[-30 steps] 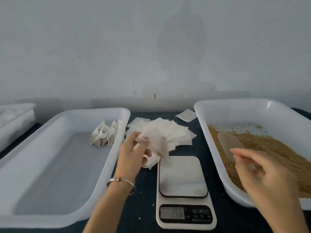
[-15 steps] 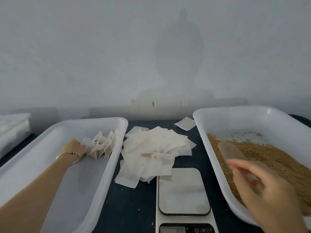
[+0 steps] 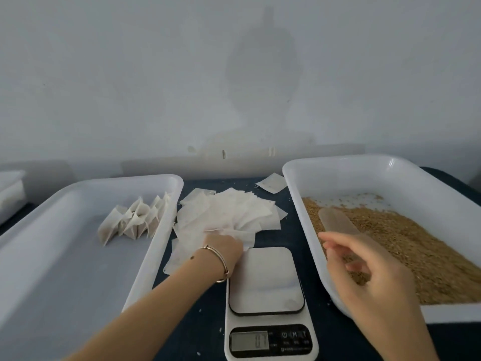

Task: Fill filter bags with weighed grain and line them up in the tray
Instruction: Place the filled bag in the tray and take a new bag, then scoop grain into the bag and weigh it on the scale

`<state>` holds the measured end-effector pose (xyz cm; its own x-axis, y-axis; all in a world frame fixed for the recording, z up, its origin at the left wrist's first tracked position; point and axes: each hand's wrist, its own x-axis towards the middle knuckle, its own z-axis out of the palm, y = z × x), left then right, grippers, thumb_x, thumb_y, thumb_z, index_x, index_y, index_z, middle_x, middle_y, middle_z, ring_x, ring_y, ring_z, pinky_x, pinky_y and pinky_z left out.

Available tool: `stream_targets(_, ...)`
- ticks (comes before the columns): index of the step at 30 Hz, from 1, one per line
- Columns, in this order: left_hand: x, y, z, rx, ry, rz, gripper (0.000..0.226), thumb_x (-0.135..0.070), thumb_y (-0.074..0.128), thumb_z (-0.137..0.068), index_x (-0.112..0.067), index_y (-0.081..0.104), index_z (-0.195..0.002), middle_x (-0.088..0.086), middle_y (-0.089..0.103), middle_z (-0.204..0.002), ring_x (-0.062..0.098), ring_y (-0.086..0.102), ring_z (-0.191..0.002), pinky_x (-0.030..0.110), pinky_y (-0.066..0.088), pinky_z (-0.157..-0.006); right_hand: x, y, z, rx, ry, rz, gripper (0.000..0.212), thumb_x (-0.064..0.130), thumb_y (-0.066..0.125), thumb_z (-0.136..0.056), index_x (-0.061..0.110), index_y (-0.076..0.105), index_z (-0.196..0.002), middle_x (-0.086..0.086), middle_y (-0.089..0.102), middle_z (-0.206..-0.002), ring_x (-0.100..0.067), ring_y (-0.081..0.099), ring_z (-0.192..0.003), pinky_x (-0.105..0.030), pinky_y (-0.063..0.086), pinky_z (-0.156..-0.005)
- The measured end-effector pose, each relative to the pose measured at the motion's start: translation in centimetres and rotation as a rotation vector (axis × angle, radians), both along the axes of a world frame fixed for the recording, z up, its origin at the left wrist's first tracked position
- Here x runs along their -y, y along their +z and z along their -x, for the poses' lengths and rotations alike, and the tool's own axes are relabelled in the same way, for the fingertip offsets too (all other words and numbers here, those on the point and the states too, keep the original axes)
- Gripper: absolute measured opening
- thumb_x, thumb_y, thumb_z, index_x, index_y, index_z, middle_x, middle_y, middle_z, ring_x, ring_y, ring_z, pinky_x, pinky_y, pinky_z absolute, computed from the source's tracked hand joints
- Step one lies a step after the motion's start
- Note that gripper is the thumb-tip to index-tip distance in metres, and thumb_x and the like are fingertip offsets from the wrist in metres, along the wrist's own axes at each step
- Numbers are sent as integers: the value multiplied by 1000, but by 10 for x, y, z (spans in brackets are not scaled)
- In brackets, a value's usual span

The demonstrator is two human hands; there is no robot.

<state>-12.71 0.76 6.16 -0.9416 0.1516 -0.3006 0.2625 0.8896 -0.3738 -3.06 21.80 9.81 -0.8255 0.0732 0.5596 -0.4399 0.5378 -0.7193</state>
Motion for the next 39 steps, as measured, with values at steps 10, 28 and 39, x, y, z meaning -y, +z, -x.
stream_targets(10,22,12,-8,-241,225,-218,26,-5,38,-94,-12,56,-111,8,58,-99,27,60,-95,30,41,-70,1,-3,-3,2,-13,-9,25,3,66,-79,19,73,-96,10,67,-82,-13,64,-81,-34,53,-64)
stream_targets(28,-5,-5,-137,204,753,-2298,38,-29,85,-58,-3,76,-85,20,71,-90,29,70,-73,31,57,-63,53,-23,-13,878,519,622,36,53,57,-67,25,77,-79,3,71,-77,-22,68,-74,-32,57,-65)
stream_targets(39,-17,-10,-133,-737,561,-1898,24,-7,74,-76,-23,57,-76,-5,52,-62,3,50,-56,12,42,-50,51,-40,-12,481,209,322,23,33,63,-86,17,72,-73,11,60,-56,-2,55,-58,-15,41,-54)
